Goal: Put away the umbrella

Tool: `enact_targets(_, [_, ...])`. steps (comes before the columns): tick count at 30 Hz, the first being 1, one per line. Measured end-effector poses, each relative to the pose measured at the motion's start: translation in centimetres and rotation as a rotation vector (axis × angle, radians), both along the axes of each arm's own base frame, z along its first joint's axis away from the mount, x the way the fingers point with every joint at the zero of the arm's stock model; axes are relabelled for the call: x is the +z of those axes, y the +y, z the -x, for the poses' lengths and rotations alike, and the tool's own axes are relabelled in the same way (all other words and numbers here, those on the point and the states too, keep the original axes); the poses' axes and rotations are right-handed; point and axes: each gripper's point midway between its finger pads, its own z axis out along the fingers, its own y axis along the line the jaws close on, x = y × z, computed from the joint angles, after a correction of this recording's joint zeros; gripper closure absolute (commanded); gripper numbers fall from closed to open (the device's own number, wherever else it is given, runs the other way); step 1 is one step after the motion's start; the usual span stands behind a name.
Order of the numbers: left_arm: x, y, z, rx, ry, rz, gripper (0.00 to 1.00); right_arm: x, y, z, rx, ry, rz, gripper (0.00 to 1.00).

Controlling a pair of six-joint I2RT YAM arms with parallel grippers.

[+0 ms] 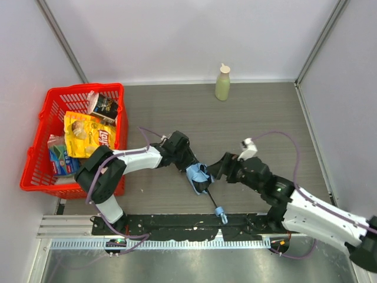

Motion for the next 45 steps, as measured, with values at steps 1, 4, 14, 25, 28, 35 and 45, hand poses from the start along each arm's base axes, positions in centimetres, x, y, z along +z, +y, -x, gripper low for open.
enact_targets(1, [0.2,-0.1,-0.1,-0.004,-0.006,0.008,1.00,0.6,-0.9,-0.2,-0.037,0.009,-0.022,0.11])
enact_targets(4, [1.4,-0.9,-0.6,-0.020,-0.034,0.059,1.00,1.9,-4.9,-2.0,-0.233,0.056,-0.096,0.10])
enact_targets(14, [9.6,-2.2,-2.3,-0.014,-0.133,0.309,1.00,-2.1,-9.7,-4.7,-0.496,0.384,-0.247,0.12])
enact_targets(25, [17.2,-2.5,-5.6,0.062,-0.190,0.554,1.00,-4.7,-7.2,-3.8,-0.511,0.630,-0.607,0.20])
enact_targets(28, [19.0,-2.9,-6.1,0.069,-0.204,0.610,1.00,-5.9,-6.9,-3.5,-0.543,0.711,-0.665,0.19])
enact_targets(35, [24.0,-3.9,-7.2,0.070,-0.271,0.744,1.00,-3.3,-4.3,-4.4,-0.501,0.752,-0.820,0.18])
enact_targets(45, [27.7,-4.5,-8.0,0.068,-0.319,0.835,1.00,-0.6,0.9,-5.7,-0.403,0.757,-0.890,0.20])
